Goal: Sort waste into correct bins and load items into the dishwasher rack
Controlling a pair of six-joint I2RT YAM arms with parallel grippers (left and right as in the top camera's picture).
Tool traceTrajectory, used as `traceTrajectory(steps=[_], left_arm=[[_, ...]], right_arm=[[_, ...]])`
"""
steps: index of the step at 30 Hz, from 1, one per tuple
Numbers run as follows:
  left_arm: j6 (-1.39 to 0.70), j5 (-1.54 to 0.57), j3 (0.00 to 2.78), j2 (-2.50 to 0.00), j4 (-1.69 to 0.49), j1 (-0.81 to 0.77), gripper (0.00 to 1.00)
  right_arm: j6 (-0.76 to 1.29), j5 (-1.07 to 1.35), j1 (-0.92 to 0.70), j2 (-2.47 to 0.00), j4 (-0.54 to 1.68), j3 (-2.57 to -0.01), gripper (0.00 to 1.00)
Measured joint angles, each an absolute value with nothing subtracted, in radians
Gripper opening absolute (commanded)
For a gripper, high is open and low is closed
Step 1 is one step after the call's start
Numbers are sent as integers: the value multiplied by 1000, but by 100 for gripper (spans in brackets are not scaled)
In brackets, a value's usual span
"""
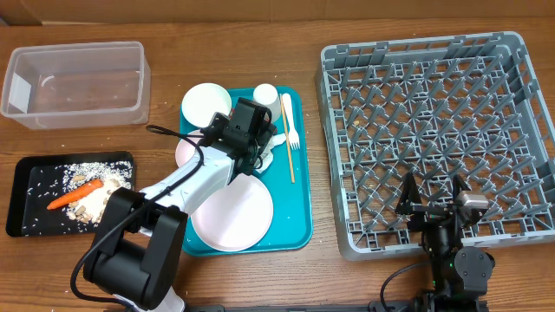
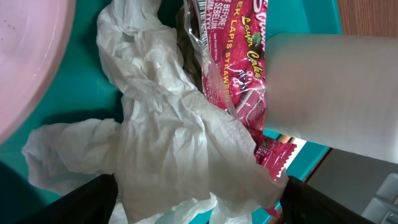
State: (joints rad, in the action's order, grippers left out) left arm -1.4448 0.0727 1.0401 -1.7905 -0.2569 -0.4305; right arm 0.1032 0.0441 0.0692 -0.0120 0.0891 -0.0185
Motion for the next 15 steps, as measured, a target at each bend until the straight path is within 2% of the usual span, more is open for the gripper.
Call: traceTrajectory(steps=[15], left_arm=[[-1491,96,1040,-1790,-254,-430,82]], right_arm=[[103,44,69,-12,89,-19,100]])
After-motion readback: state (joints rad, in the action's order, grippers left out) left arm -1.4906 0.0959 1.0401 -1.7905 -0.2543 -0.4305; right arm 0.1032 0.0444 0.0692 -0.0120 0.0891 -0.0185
